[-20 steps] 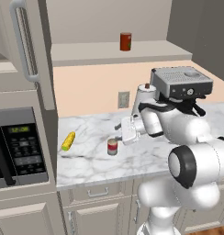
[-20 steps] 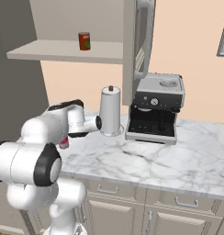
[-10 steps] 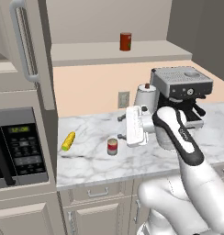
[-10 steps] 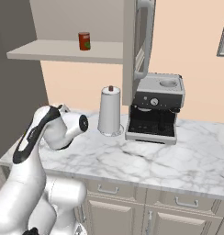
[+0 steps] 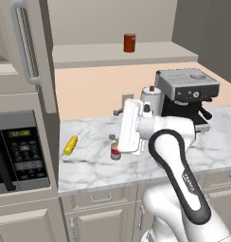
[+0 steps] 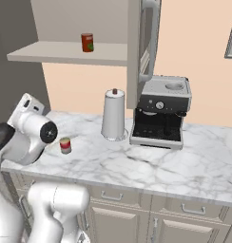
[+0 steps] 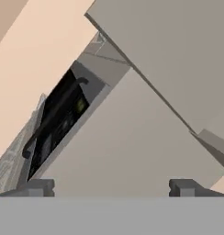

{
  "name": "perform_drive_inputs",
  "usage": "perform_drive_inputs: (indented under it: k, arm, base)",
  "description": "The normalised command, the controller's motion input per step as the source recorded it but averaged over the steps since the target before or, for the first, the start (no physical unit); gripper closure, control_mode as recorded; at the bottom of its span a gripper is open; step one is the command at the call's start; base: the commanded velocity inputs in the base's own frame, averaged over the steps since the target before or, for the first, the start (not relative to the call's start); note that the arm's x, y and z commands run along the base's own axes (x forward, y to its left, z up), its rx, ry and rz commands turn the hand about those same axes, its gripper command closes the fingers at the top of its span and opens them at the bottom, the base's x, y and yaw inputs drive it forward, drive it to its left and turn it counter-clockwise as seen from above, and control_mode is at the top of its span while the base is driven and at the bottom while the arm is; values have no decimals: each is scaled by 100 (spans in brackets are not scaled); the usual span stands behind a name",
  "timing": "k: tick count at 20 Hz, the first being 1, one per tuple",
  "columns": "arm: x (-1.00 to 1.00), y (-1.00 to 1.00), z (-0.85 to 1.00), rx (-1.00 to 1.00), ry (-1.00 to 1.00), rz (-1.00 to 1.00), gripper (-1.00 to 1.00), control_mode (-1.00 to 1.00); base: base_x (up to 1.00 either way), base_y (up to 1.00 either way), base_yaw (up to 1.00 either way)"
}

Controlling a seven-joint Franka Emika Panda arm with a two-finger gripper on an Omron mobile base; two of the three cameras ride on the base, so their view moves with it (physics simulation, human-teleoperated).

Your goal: Restock the canned food cabinet by taking the new fresh canned food from the counter and placing it in the cabinet. Then, take the old canned food from the cabinet and place it on the counter.

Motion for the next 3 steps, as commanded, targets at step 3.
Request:
perform_drive_inputs:
  k: [3]
  arm:
    - [4,0,0,0,2,0,-100,-100]
  base:
    - [0,0,0]
